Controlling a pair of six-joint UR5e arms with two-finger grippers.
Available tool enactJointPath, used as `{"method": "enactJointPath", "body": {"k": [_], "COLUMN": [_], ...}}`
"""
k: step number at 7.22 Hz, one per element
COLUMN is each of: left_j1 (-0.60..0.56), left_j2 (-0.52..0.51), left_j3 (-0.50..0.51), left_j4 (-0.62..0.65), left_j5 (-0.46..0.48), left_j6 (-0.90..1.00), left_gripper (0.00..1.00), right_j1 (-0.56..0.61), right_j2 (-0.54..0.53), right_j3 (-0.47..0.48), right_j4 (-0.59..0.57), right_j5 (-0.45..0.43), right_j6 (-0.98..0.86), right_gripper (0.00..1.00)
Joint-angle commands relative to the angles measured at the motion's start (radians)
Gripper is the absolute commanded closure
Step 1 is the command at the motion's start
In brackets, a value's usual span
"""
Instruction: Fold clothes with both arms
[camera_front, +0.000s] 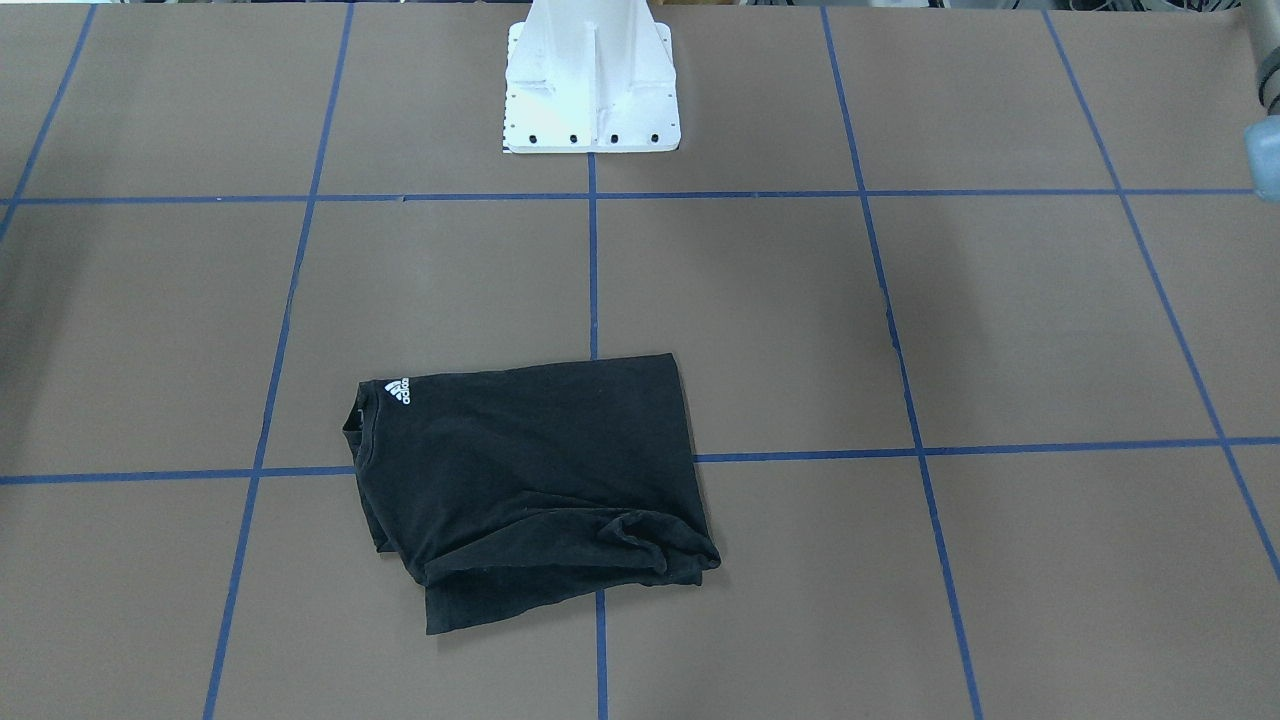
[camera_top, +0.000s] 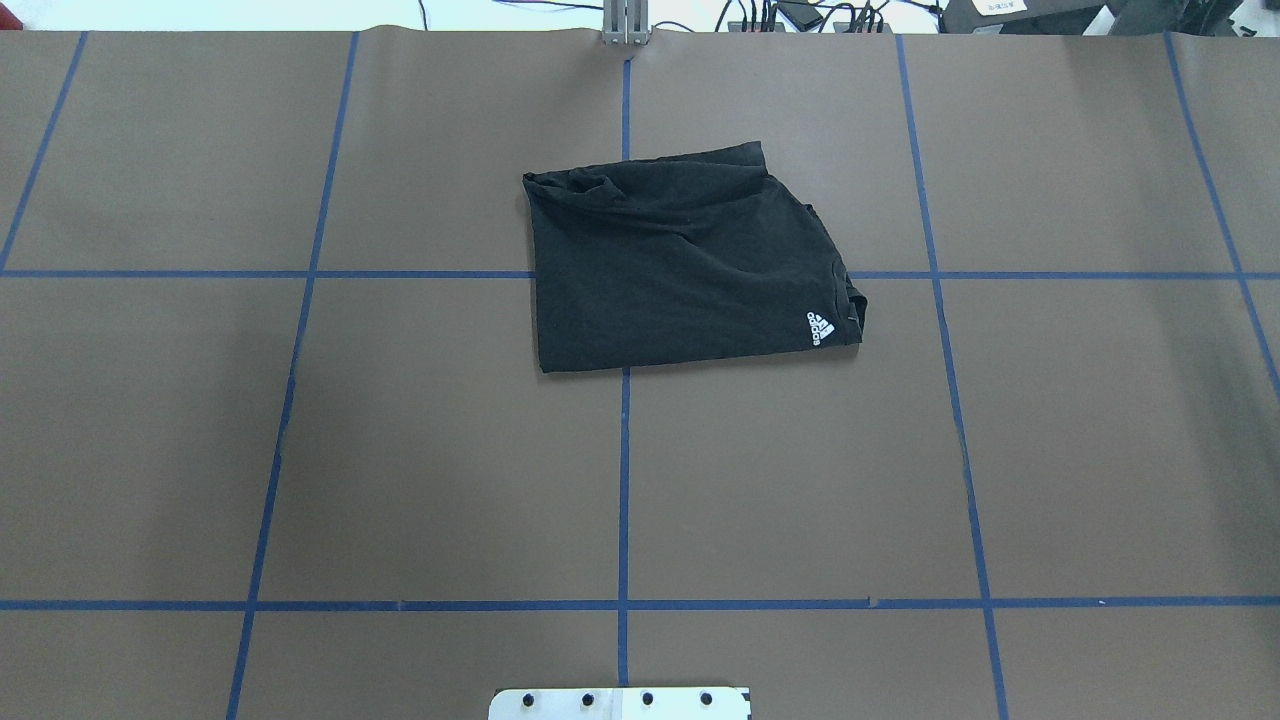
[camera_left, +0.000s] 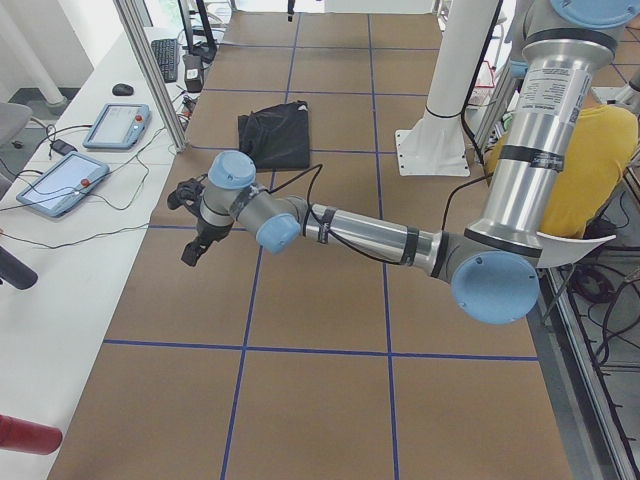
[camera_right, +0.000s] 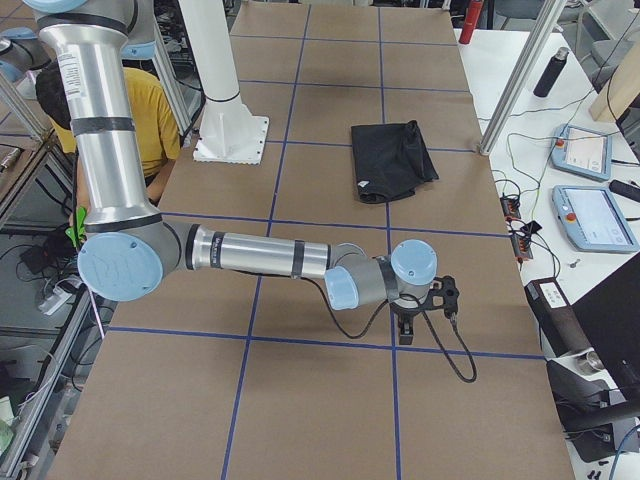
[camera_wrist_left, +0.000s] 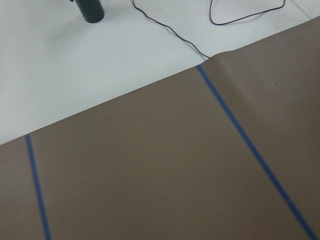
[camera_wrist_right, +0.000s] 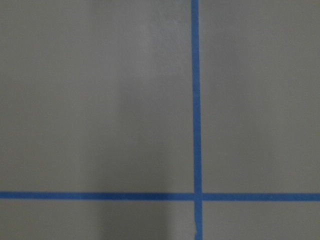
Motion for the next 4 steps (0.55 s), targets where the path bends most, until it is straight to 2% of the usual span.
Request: {"method": "enactJointPath", "body": {"k": [1,3,4], "left_j1": [-0.053,-0.055,-0.052], "left_j2": [0.038,0.107,0.122], "left_j3": [0.004,-0.001,0.007], "left_j4": [0.152,0.170,0.169], "left_j5": [-0.119,-0.128,-0.129], "left_j6": [0.104,0.091,0.103], "left_gripper": [0.01,0.01,0.01], "right_j1": [0.021,0.006,0.006], "right_j2": [-0.026,-0.025,-0.030], "right_j3": [0.114,0.251,0.268], "right_j4": [-0.293,-0.500,-0.504], "right_j5": [-0.002,-0.039,-0.050], "right_j6": [-0.210,-0.234,-0.235], "right_gripper": [0.00,0.00,0.00]}}
